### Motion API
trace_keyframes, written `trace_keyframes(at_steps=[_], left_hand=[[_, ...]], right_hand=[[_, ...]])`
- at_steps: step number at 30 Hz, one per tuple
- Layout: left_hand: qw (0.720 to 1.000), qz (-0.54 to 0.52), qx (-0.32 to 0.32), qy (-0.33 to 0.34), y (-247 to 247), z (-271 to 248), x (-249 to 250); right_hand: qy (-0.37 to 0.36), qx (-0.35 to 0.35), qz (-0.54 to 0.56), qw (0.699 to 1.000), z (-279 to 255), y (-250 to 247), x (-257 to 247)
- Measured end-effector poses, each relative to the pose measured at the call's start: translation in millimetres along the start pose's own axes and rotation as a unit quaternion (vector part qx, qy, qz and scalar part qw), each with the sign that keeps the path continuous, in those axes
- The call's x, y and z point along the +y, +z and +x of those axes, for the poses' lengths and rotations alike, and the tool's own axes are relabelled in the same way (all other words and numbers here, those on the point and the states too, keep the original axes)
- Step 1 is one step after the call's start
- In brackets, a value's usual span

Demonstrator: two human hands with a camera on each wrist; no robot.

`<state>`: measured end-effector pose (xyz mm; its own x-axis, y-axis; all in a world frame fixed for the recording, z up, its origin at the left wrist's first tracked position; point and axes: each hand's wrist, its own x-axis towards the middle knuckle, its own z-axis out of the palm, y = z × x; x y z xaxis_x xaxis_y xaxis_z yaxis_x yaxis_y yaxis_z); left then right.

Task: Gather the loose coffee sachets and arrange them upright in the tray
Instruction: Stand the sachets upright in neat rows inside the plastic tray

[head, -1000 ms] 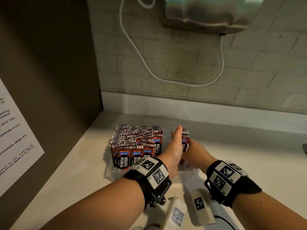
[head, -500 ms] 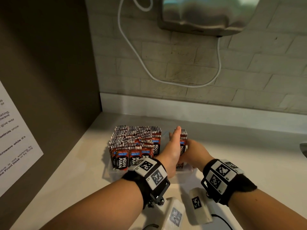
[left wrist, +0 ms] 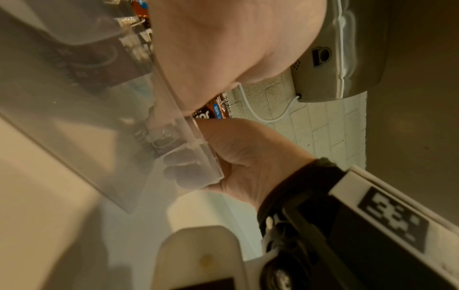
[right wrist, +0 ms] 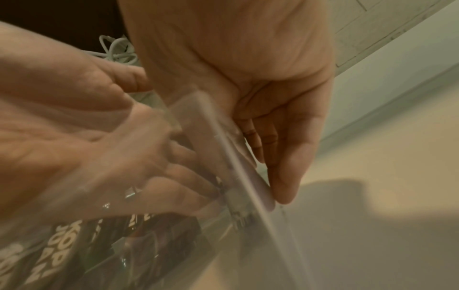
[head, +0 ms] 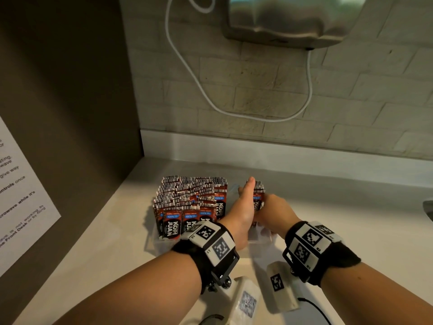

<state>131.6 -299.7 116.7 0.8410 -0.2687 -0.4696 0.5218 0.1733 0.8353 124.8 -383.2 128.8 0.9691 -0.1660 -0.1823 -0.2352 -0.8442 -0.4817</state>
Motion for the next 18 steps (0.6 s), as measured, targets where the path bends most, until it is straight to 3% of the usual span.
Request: trace_keyframes(at_steps=[8,12,15,18], left_hand=[[1.000,0.007,0.002,0.012,1.5,-6.3,2.3],[0.999,0.025,-0.027,0.015,-2.8,-20.4,9.5],[0.994,0.079,-0.047,0.053,-12.2,-42.3,23.5],[0.986,0.130,-0.040,0.099,-28.1,-69.4,45.6]], right_hand=[[-0.013,-0.005,0.007,1.000,-4.8,-0.6,-1.5],[0.039,0.008,0.051,0.998,-5.1,-1.8,3.3],[0.051,0.086,0.085,0.991,-6.4,-10.2,11.1],[0.009,0.204,0.171,0.964,-15.1,-24.3,8.8]])
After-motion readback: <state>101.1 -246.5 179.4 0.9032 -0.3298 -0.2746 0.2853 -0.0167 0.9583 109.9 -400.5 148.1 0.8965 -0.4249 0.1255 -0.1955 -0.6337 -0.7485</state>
